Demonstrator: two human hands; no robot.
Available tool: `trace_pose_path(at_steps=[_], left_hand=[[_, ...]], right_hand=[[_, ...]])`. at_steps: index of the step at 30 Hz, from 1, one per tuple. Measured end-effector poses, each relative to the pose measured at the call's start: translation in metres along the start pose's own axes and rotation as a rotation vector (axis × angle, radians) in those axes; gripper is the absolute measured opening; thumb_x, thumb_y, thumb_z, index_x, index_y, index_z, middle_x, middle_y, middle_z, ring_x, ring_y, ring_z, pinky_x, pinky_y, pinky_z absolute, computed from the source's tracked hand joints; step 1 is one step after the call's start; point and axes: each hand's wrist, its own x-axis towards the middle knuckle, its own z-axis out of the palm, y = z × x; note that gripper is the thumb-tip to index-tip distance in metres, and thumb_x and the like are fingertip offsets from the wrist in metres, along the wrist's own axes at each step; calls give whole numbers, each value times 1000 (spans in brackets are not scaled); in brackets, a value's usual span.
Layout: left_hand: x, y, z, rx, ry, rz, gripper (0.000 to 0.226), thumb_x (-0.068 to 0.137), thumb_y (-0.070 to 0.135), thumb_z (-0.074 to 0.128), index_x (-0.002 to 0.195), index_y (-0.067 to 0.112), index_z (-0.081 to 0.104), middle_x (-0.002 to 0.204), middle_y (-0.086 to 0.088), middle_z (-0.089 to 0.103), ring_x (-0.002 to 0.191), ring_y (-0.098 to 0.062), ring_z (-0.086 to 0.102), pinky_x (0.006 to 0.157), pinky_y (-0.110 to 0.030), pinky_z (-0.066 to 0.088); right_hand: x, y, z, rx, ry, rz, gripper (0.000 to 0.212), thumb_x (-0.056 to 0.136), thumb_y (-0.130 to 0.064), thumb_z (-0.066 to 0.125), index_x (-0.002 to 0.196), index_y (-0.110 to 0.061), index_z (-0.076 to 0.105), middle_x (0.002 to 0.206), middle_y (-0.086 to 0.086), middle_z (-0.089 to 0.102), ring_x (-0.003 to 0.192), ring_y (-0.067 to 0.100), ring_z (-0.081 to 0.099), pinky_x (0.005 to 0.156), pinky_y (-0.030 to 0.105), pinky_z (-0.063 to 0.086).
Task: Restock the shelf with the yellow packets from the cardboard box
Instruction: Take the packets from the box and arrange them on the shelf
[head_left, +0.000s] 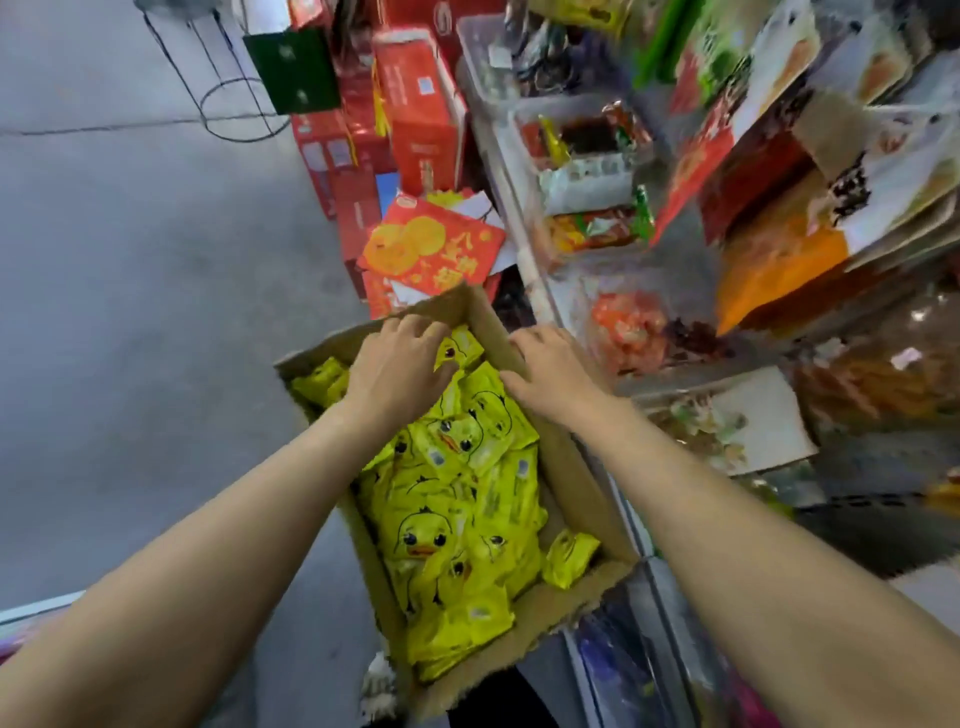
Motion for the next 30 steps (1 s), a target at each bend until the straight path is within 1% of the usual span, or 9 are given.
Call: trace_pose_path(at_steps=[2,4,8,12,18,22,25,27,30], left_hand=[[-3,-13,37,-23,-85,-64,48,89,46,60,130,20,55,127,-9,57,114,-34,53,84,-44,50],[-9,-25,72,-46,-178,-125,49,90,46,59,131,20,53,128,-11,55,116,-34,52,86,-46,50],[-20,-40,125,-59,-316,-232,53,93,48,56,137,21,45,135,-12,49,122,-34,48,90,-45,49],[-12,-57,152,-93,-337,-294,62,92,43,59,145,19,37,146,-17,39,131,-38,38,102,-47,40],[20,-71,174,-142,-243,-317,71,90,36,65,151,23,30,156,-14,28,140,-41,27,112,-51,29],[30,-75,183,-136,-274,-338,82,86,36,69,153,26,23,160,-11,22,142,-39,24,115,-52,28],[32,-76,185,-144,-319,-383,92,83,40,72,155,27,16,161,-9,18,144,-38,22,115,-52,27],[34,-75,182,-65,-332,-370,97,79,46,74,155,26,15,158,-10,26,142,-37,25,110,-51,31],[36,-73,174,116,-383,-333,105,68,61,76,152,29,22,146,-12,38,135,-37,30,106,-49,32]], right_hand=[[8,11,36,26,-115,43,58,82,-56,53,127,-19,54,128,9,52,124,32,48,101,47,43],[13,22,71,35,-220,74,54,89,-48,62,133,-18,51,135,10,49,128,32,46,104,44,41],[21,35,127,106,-329,131,62,91,-44,65,143,-17,42,145,9,43,134,30,41,107,42,39],[33,35,159,192,-337,143,73,88,-44,69,148,-17,35,150,6,39,139,27,37,109,44,38],[45,28,194,178,-242,248,85,78,-43,80,144,-12,36,145,11,40,134,29,39,105,40,38],[48,27,203,165,-218,314,74,74,-38,84,130,-9,46,133,12,52,122,31,50,96,41,45],[46,29,204,241,-290,399,64,76,-35,84,125,-13,51,122,11,62,113,35,59,83,37,48],[42,31,202,243,-372,404,54,79,-37,81,121,-12,59,117,10,65,109,33,61,81,36,50],[30,36,202,400,-427,464,40,79,-30,81,111,-11,67,107,8,70,101,29,65,81,33,53]])
